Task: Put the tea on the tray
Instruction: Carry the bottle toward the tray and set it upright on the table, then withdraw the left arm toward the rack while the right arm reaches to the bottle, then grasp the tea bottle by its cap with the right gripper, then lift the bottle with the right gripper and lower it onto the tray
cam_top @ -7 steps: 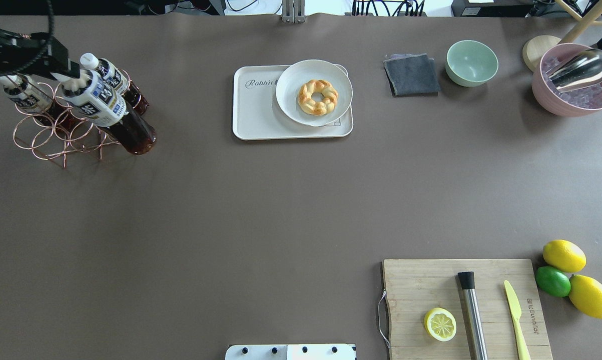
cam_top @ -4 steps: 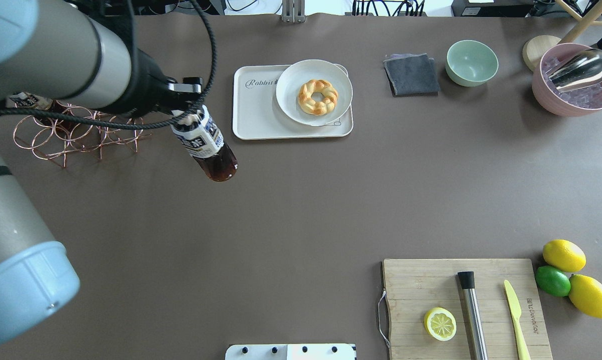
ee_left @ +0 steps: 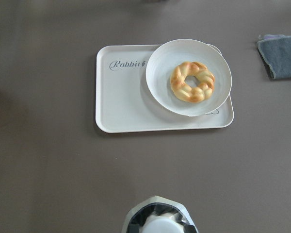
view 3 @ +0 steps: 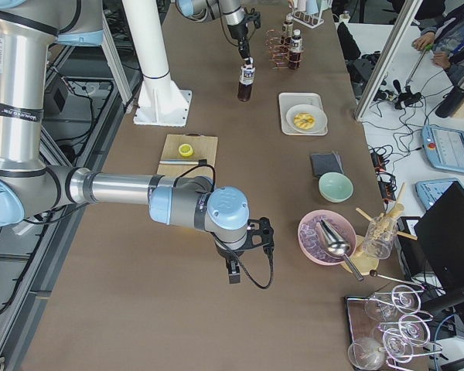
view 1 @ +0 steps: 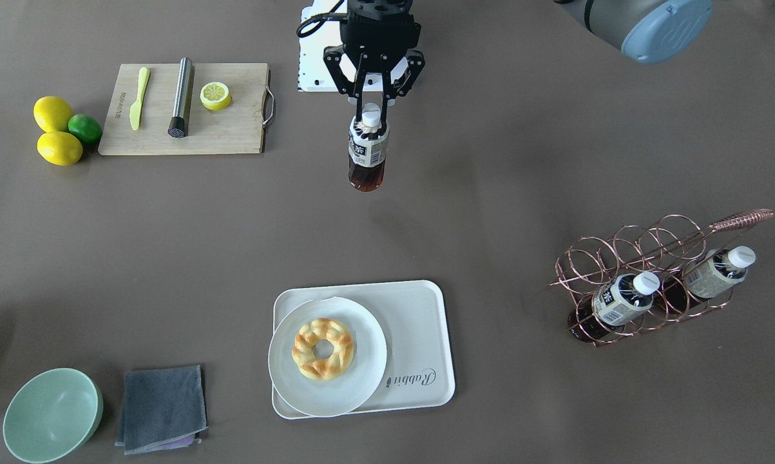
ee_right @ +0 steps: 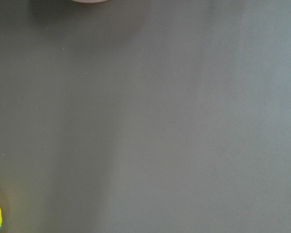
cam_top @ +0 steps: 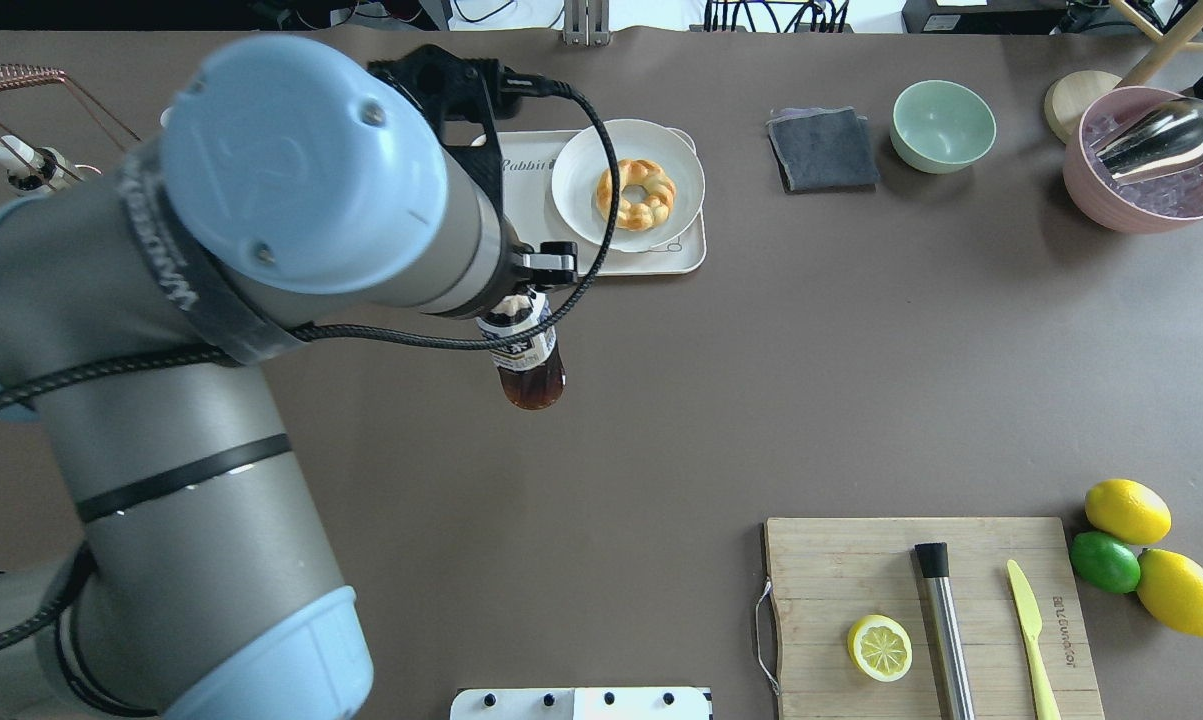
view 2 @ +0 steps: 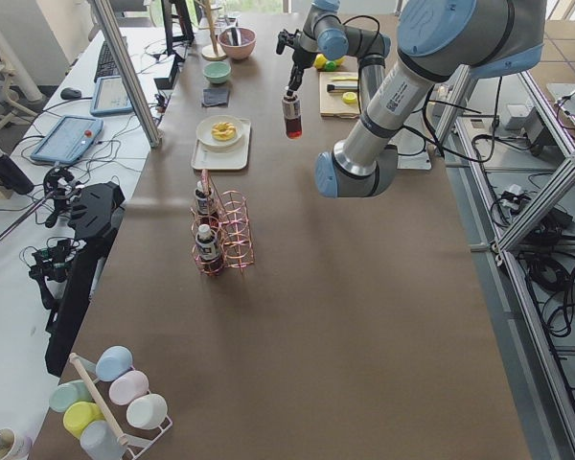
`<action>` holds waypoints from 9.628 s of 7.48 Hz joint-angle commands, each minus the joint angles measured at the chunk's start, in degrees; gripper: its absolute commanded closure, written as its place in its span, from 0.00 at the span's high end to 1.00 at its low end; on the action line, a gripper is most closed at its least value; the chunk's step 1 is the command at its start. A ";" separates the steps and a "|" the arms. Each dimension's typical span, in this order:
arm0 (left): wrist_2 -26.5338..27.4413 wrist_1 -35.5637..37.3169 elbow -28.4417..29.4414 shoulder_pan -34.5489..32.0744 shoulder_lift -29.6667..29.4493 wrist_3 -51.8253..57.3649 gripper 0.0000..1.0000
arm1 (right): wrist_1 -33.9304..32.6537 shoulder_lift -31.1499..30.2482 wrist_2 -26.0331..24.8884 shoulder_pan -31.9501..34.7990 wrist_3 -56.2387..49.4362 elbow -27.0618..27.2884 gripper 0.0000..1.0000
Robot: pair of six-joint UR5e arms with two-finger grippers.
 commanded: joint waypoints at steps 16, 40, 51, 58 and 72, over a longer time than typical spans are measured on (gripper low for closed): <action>3.24 -4.96 -6.85 -1.81 9.46 6.08 0.97 | 0.00 5.17 7.54 -10.53 19.73 10.31 1.00; -29.90 -17.17 -9.41 -31.10 38.73 39.08 0.97 | -13.36 60.56 -33.42 -72.38 92.98 4.40 0.79; -29.99 -18.75 -7.48 -31.10 38.29 39.08 0.97 | -12.92 62.14 -33.69 -68.88 90.08 2.29 0.00; -42.80 -17.78 -6.18 -54.28 50.58 67.51 0.97 | 4.01 87.34 -25.25 -54.28 85.51 -43.61 0.00; -43.70 -18.22 -2.39 -59.49 52.62 75.11 0.97 | 13.45 91.67 -25.42 -54.36 84.19 -56.61 0.89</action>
